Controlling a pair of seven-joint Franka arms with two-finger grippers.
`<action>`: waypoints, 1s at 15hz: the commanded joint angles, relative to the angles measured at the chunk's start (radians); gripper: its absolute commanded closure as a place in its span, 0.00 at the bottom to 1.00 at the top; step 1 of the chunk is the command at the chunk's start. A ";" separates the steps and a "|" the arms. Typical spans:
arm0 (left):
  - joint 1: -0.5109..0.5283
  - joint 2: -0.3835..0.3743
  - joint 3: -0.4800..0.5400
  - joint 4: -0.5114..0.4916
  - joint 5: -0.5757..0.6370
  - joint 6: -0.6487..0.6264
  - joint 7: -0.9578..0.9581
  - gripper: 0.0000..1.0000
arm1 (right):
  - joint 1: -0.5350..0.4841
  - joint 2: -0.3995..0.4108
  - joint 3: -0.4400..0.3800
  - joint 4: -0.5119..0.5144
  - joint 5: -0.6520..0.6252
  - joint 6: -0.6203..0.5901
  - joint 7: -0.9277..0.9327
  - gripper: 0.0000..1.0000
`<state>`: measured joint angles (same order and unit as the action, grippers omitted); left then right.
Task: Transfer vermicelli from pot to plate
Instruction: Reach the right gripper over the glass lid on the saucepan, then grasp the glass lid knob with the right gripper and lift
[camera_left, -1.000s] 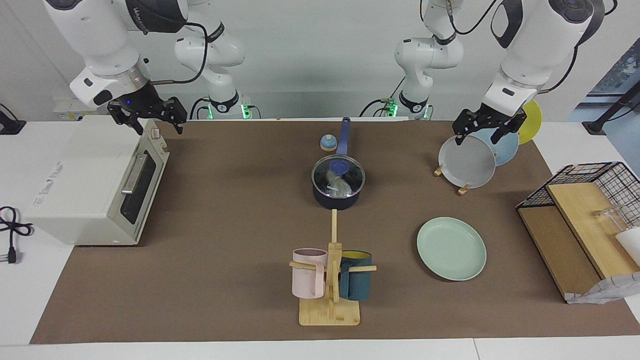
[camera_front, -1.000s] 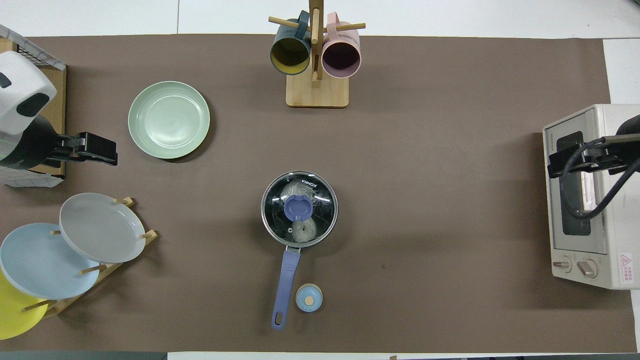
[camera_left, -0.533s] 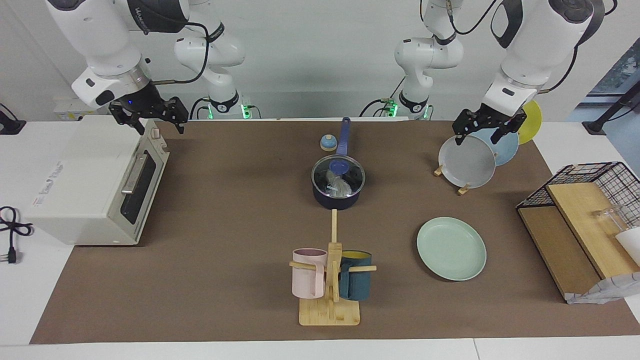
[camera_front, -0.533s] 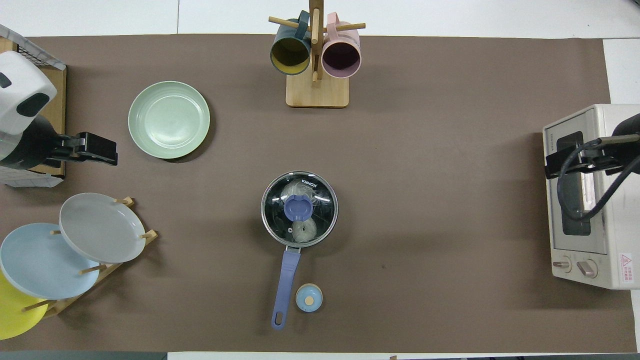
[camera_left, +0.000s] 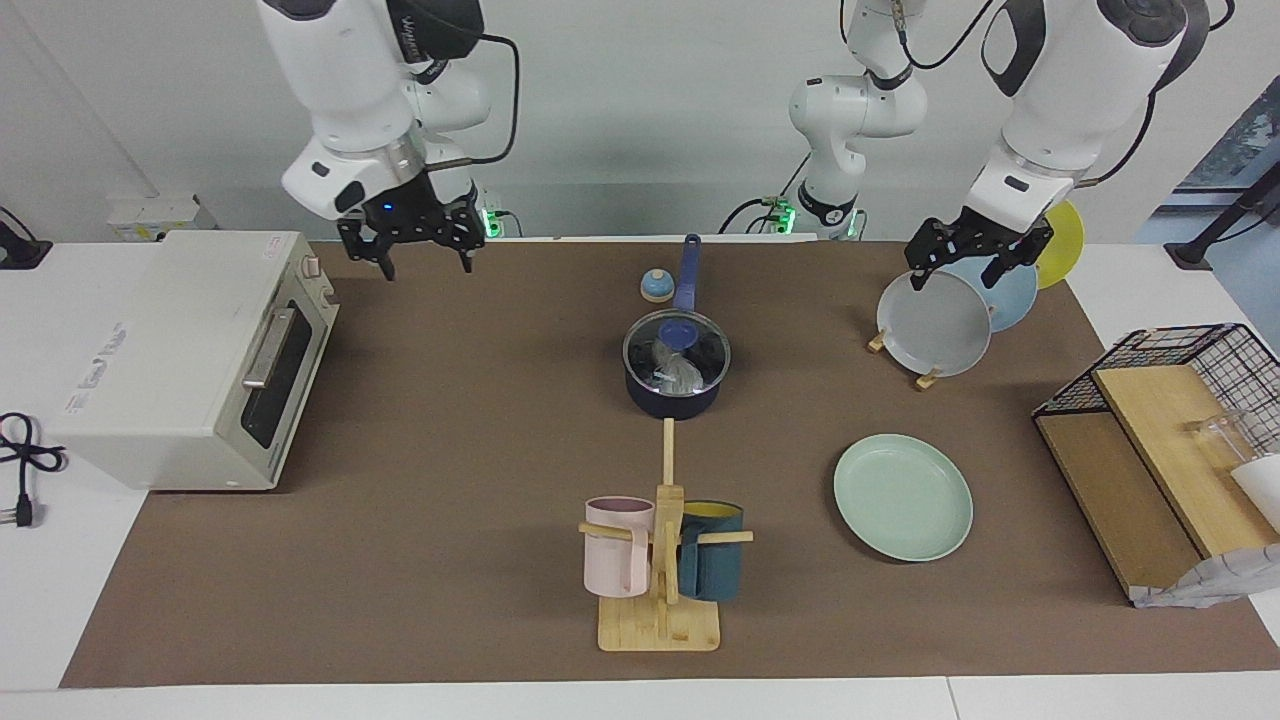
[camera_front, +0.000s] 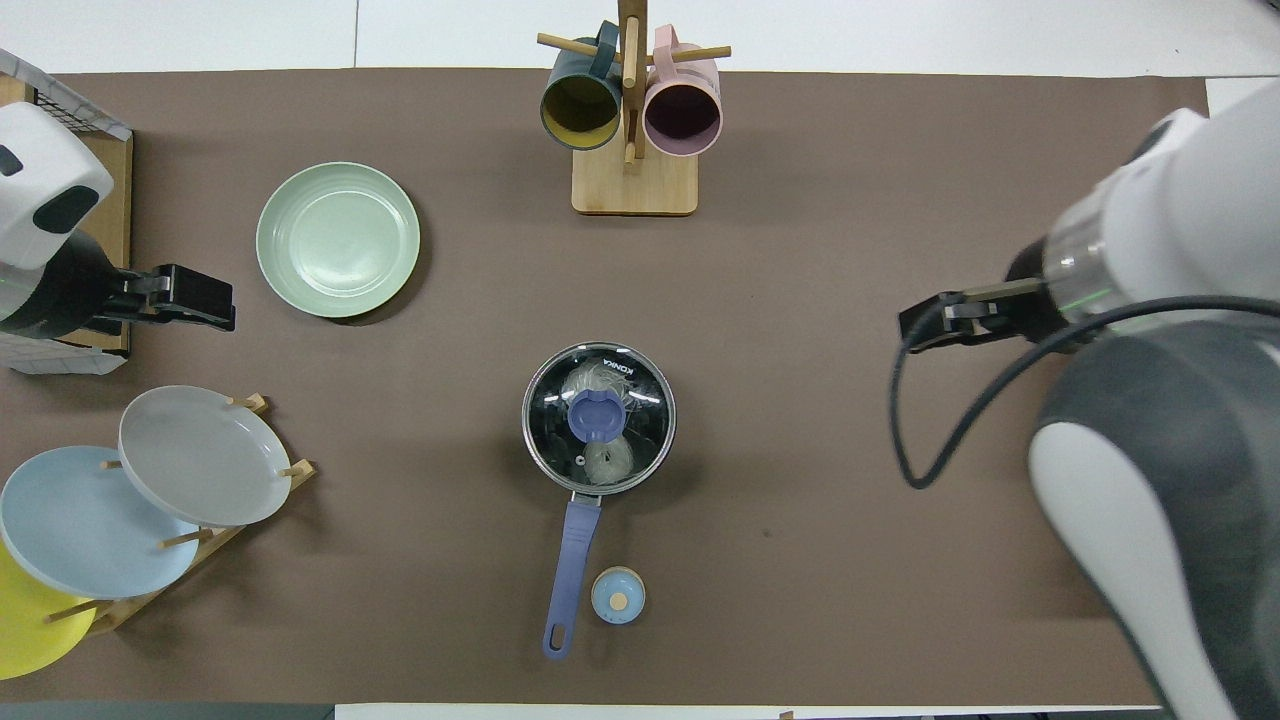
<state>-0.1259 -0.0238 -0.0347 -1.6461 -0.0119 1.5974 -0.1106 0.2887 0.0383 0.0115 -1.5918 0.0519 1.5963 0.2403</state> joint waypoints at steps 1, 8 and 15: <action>0.006 -0.010 0.001 -0.015 -0.013 0.006 0.000 0.00 | 0.145 0.150 0.002 0.114 0.020 0.060 0.219 0.00; 0.005 -0.010 0.001 -0.015 -0.013 0.006 0.002 0.00 | 0.395 0.359 0.001 0.159 0.003 0.246 0.517 0.00; 0.006 -0.010 0.001 -0.015 -0.013 0.006 0.000 0.00 | 0.422 0.381 0.007 0.103 -0.066 0.306 0.551 0.00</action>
<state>-0.1259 -0.0238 -0.0347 -1.6461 -0.0119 1.5974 -0.1106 0.7208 0.4249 0.0152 -1.4549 0.0009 1.8693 0.7900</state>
